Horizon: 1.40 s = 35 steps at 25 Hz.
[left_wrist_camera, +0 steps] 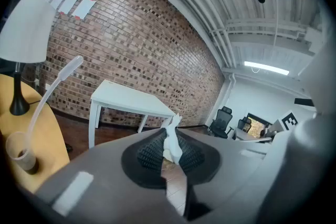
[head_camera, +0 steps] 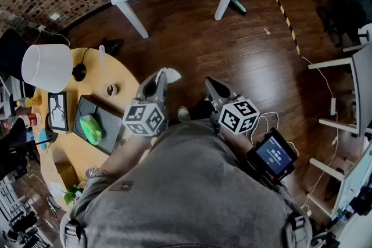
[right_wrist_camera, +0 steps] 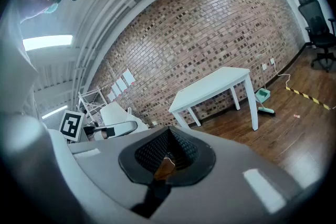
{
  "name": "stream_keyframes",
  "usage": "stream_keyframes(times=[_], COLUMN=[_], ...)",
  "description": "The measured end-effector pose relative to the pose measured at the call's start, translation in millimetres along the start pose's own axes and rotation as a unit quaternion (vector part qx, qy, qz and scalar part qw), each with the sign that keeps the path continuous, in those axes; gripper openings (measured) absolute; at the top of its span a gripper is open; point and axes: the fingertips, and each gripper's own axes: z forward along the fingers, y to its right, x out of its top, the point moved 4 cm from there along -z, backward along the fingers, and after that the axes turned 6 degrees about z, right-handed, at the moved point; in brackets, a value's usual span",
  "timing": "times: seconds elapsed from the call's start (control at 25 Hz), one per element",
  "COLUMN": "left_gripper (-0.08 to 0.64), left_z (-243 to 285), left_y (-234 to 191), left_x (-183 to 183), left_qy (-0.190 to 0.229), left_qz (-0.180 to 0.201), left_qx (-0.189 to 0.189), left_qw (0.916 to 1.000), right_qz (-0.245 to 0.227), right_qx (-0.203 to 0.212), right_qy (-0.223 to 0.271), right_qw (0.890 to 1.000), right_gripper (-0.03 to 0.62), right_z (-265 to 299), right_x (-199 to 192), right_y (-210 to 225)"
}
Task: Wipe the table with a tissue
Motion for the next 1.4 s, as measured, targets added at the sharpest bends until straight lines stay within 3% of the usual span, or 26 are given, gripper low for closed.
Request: stream_keyframes(times=[0.36, 1.0, 1.4], left_gripper=[0.028, 0.028, 0.028], left_z=[38.3, 171.4, 213.9], left_y=[-12.1, -15.8, -13.4], left_x=[14.2, 77.7, 89.1], left_qy=[-0.004, 0.005, 0.002], left_qz=[0.004, 0.022, 0.017], left_qx=[0.017, 0.062, 0.077], left_qw=[0.9998, 0.9978, 0.9969], right_qz=[0.008, 0.012, 0.027], right_qx=[0.008, 0.043, 0.048], right_qy=[-0.002, -0.007, -0.015], right_qw=[1.0, 0.999, 0.998], right_gripper=[0.012, 0.012, 0.012], right_z=[30.2, 93.9, 110.6], right_x=[27.1, 134.0, 160.0], right_y=[27.3, 112.2, 143.3])
